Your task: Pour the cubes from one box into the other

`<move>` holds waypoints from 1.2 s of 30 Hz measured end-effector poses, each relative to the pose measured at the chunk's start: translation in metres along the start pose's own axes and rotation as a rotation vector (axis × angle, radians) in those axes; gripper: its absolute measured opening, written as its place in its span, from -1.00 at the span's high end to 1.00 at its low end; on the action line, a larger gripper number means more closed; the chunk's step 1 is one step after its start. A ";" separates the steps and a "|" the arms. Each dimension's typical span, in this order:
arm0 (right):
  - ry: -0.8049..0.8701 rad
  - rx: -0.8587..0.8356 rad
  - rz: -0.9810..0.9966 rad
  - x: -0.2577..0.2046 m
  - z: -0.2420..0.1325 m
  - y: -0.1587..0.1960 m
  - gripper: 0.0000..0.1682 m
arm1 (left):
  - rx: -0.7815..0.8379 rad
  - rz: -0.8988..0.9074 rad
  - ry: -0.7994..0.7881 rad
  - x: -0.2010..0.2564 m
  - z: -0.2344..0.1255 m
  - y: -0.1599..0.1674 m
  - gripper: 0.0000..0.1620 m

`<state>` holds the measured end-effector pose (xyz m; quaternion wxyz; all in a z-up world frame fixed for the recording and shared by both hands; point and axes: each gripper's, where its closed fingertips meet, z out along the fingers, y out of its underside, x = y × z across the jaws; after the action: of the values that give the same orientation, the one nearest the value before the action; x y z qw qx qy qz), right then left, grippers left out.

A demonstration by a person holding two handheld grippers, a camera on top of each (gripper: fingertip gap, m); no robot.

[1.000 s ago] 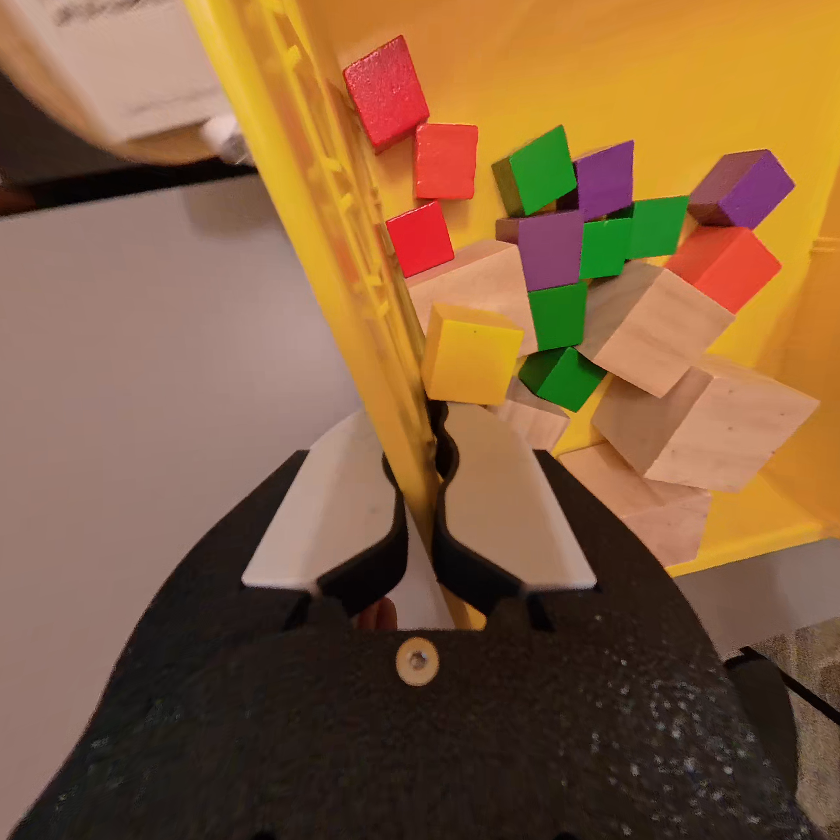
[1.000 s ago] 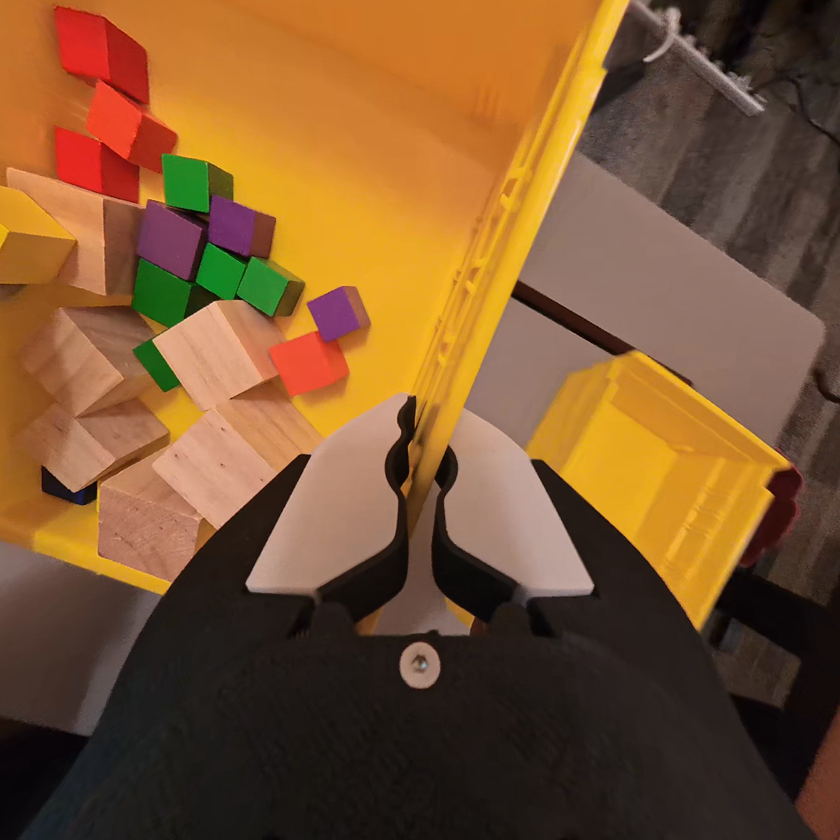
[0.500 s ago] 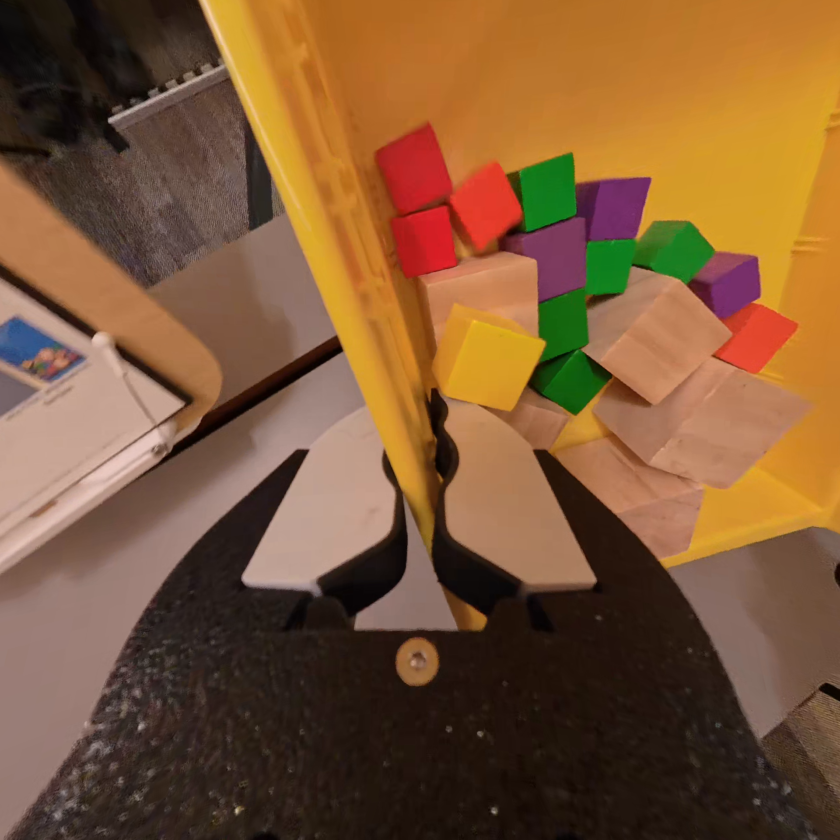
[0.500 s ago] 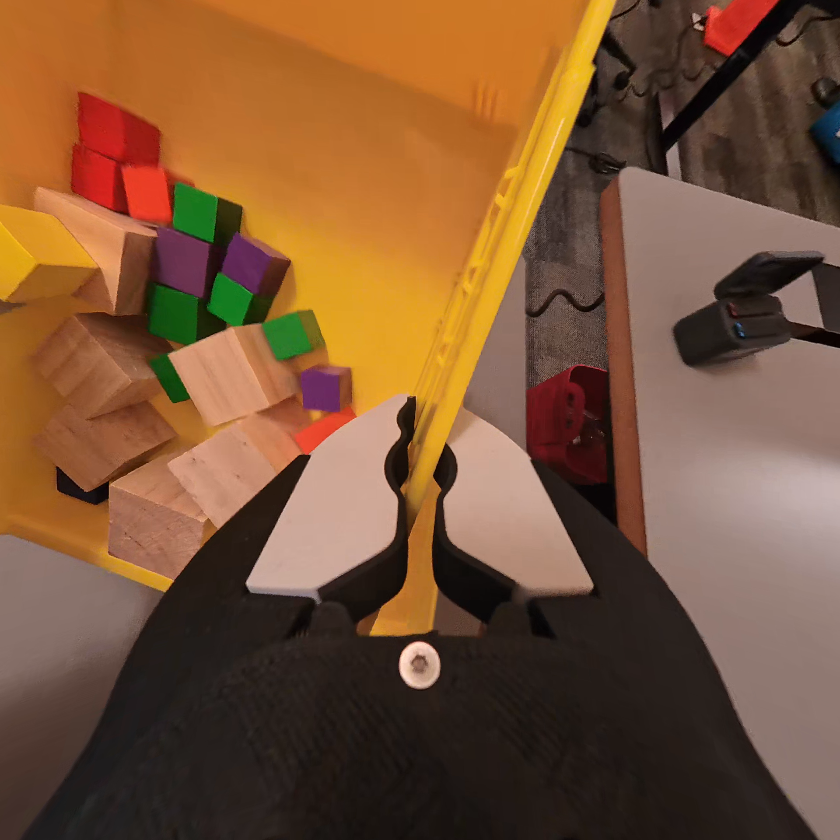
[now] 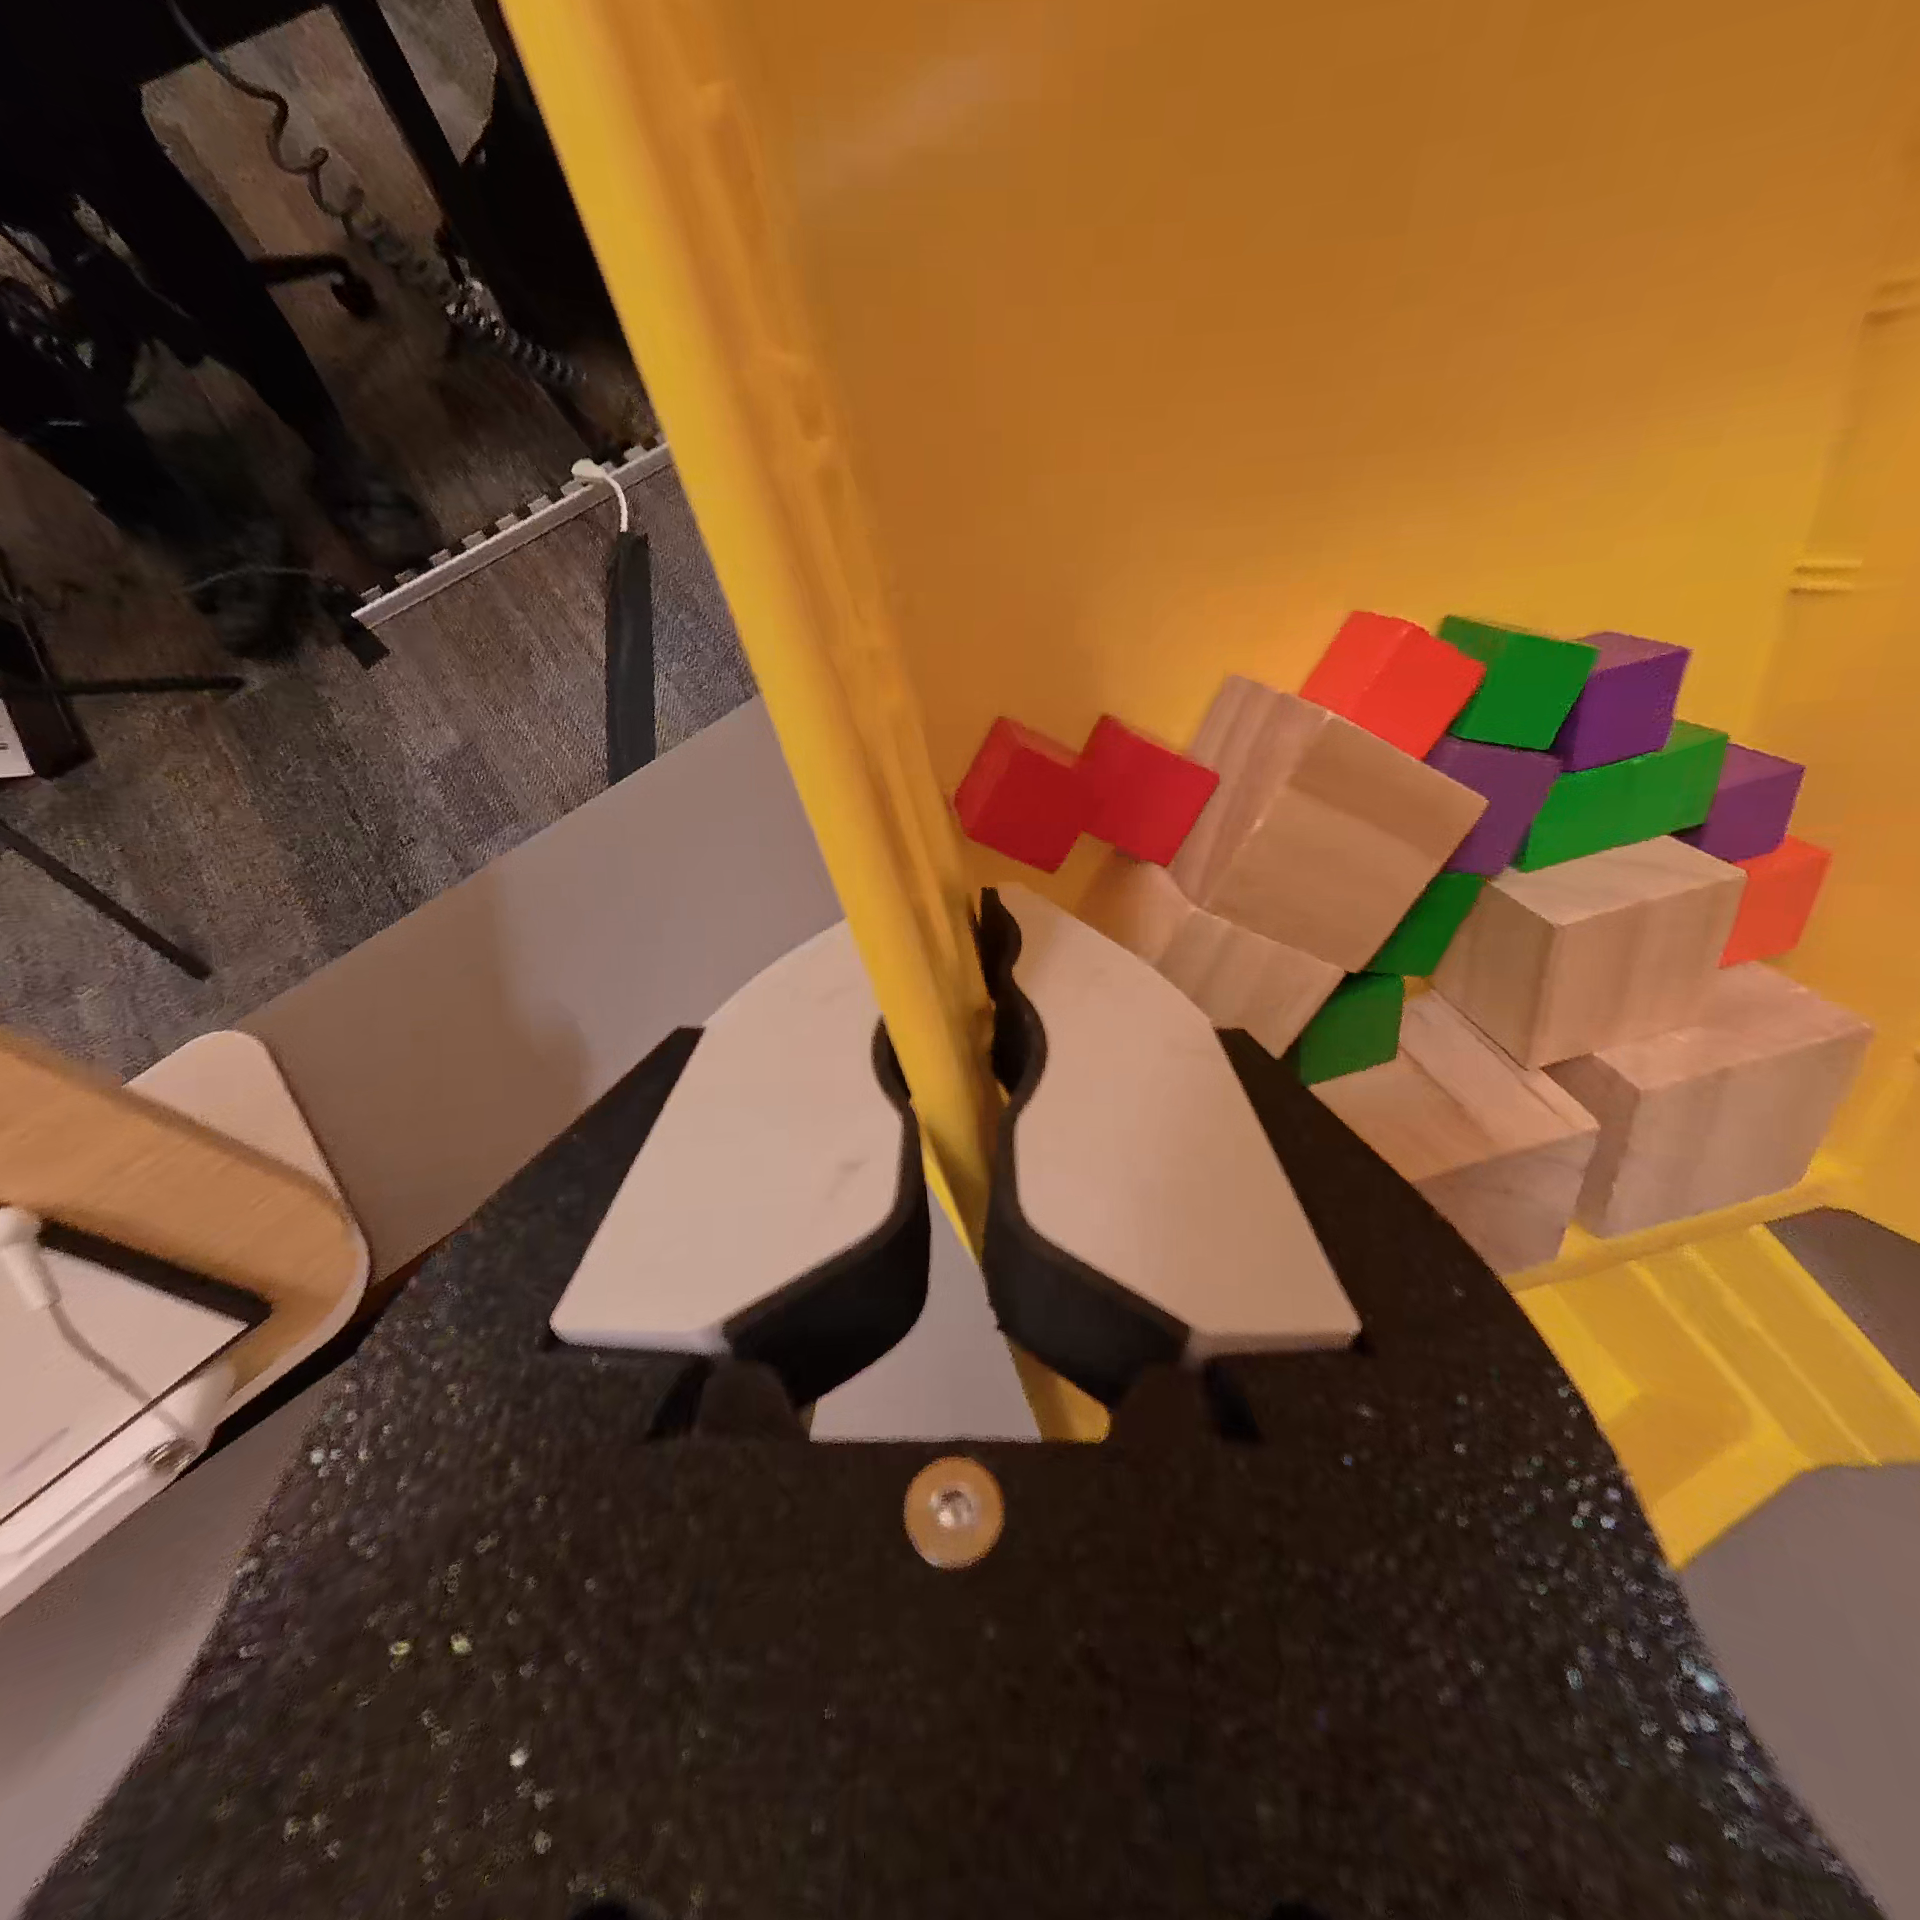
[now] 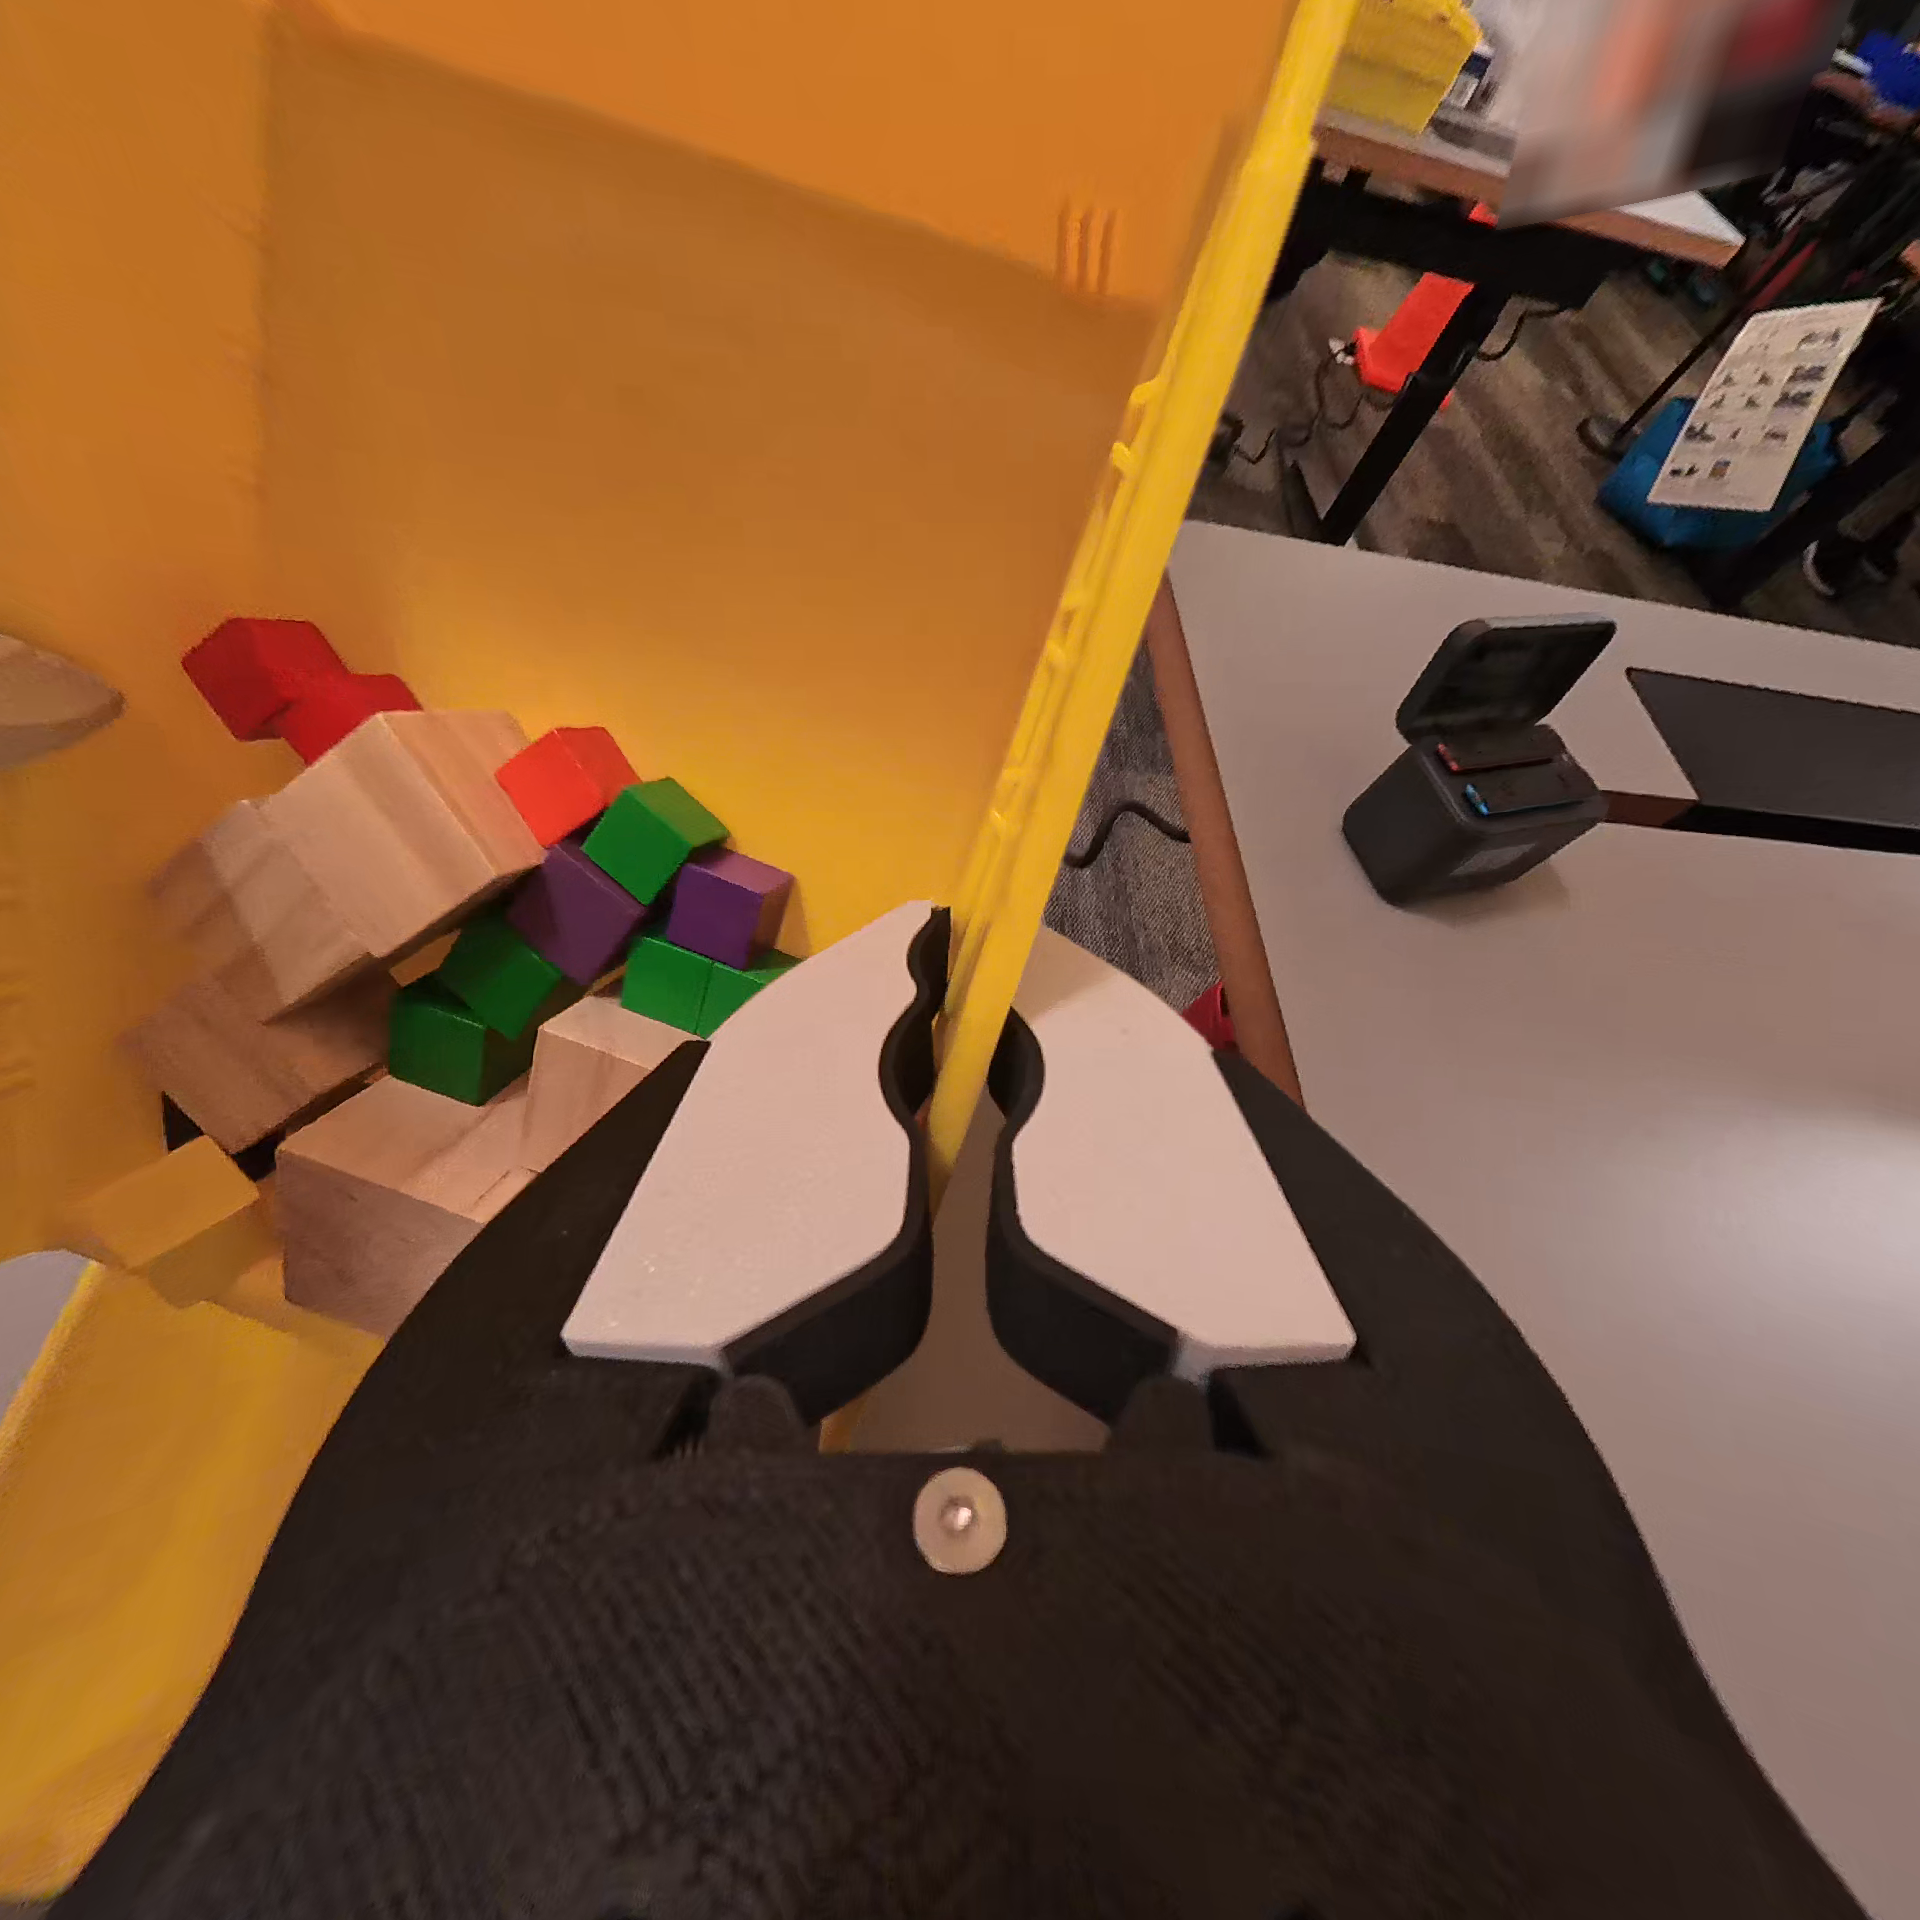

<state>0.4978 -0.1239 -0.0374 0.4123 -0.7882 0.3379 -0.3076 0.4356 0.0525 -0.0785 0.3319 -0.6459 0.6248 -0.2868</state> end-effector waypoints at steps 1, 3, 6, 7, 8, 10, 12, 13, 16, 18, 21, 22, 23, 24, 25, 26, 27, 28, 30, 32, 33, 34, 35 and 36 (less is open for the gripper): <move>0.012 0.015 -0.015 0.001 0.003 -0.001 0.95 | 0.016 -0.011 0.010 -0.001 0.005 0.000 0.93; 0.039 0.054 -0.051 0.002 0.009 -0.005 0.95 | 0.056 -0.028 0.025 -0.002 0.015 0.000 0.93; 0.054 0.115 -0.077 0.000 0.016 -0.010 0.95 | 0.121 -0.045 0.043 -0.007 0.025 -0.001 0.93; 0.059 0.141 -0.087 0.000 0.018 -0.011 0.95 | 0.139 -0.043 0.048 -0.008 0.028 -0.001 0.93; 0.067 0.164 -0.094 -0.001 0.019 -0.012 0.95 | 0.163 -0.045 0.054 -0.009 0.030 -0.002 0.93; 0.073 0.219 -0.099 -0.001 0.021 -0.016 0.95 | 0.213 -0.037 0.052 -0.012 0.032 -0.006 0.93; 0.074 0.253 -0.085 0.000 0.023 -0.016 0.94 | 0.260 -0.025 0.050 -0.013 0.034 -0.010 0.93; 0.068 0.273 -0.074 0.000 0.023 -0.016 0.94 | 0.282 -0.024 0.051 -0.013 0.034 -0.012 0.93; 0.070 0.345 -0.063 0.000 0.022 -0.016 0.93 | 0.354 -0.056 0.053 -0.014 0.034 -0.018 0.94; 0.069 0.371 -0.053 -0.001 0.022 -0.013 0.93 | 0.390 -0.062 0.051 -0.014 0.035 -0.018 0.94; 0.066 0.417 -0.031 -0.002 0.019 -0.014 0.92 | 0.418 -0.060 0.070 -0.013 0.037 -0.017 0.94; 0.066 0.433 -0.021 -0.002 0.018 -0.015 0.92 | 0.426 -0.080 0.082 -0.013 0.037 -0.017 0.94; 0.065 0.452 -0.012 -0.003 0.017 -0.017 0.92 | 0.437 -0.090 0.087 -0.013 0.037 -0.017 0.94; 0.073 0.468 -0.016 -0.002 0.015 -0.019 0.92 | 0.445 -0.088 0.085 -0.013 0.036 -0.017 0.94; 0.087 0.477 -0.031 -0.002 0.014 -0.020 0.93 | 0.447 -0.089 0.090 -0.013 0.036 -0.017 0.94; 0.091 0.474 -0.040 -0.002 0.015 -0.020 0.93 | 0.443 -0.097 0.095 -0.012 0.036 -0.017 0.93; 0.086 0.463 -0.040 -0.002 0.017 -0.020 0.93 | 0.442 -0.108 0.096 -0.013 0.036 -0.017 0.93; 0.082 0.460 -0.039 -0.003 0.018 -0.019 0.93 | 0.445 -0.114 0.093 -0.014 0.036 -0.017 0.94; 0.072 0.472 -0.027 -0.005 0.017 -0.019 0.93 | 0.450 -0.110 0.080 -0.015 0.034 -0.017 0.94; 0.064 0.492 -0.017 -0.007 0.016 -0.018 0.92 | 0.473 -0.103 0.075 -0.016 0.032 -0.017 0.94; 0.055 0.503 -0.005 -0.007 0.015 -0.018 0.92 | 0.488 -0.100 0.074 -0.017 0.031 -0.017 0.94; 0.040 0.518 0.012 -0.008 0.014 -0.019 0.91 | 0.506 -0.096 0.075 -0.017 0.030 -0.016 0.94; 0.018 0.538 0.034 -0.010 0.013 -0.019 0.89 | 0.521 -0.097 0.079 -0.017 0.029 -0.015 0.93; -0.006 0.561 0.059 -0.011 0.011 -0.020 0.88 | 0.536 -0.104 0.085 -0.017 0.029 -0.014 0.93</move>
<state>0.5059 -0.1018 -0.0274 0.6240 -0.6340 0.2613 -0.3748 0.4663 0.0713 -0.0845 0.4492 -0.5536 0.5059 -0.4855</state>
